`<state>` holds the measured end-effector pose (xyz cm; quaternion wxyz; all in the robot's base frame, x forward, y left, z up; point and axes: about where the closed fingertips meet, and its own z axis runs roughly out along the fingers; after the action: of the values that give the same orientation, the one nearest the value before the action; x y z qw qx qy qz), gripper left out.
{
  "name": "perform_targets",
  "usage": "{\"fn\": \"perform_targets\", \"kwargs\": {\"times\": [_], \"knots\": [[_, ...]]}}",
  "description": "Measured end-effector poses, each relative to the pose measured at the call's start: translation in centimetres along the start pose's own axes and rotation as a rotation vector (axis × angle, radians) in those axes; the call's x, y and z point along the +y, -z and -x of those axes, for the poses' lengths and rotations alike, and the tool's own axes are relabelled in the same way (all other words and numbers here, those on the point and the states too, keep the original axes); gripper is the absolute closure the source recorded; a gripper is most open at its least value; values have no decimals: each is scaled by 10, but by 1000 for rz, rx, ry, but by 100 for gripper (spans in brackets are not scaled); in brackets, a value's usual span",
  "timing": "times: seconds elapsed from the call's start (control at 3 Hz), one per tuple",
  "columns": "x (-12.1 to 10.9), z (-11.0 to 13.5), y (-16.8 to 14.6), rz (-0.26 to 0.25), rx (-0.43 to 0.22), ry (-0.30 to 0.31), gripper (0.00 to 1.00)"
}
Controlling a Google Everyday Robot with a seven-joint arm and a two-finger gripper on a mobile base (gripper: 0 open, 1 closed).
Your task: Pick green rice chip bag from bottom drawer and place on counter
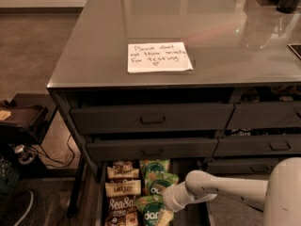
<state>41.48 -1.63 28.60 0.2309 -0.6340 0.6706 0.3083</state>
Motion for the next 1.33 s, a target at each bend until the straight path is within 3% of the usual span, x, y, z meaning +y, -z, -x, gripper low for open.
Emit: {"fn": "perform_targets", "kwargs": {"times": [0.67,1.33], "knots": [[-15,-19,-24,19,-6,-29,0],[-27,-54,-49,45,15,-64,0]]}}
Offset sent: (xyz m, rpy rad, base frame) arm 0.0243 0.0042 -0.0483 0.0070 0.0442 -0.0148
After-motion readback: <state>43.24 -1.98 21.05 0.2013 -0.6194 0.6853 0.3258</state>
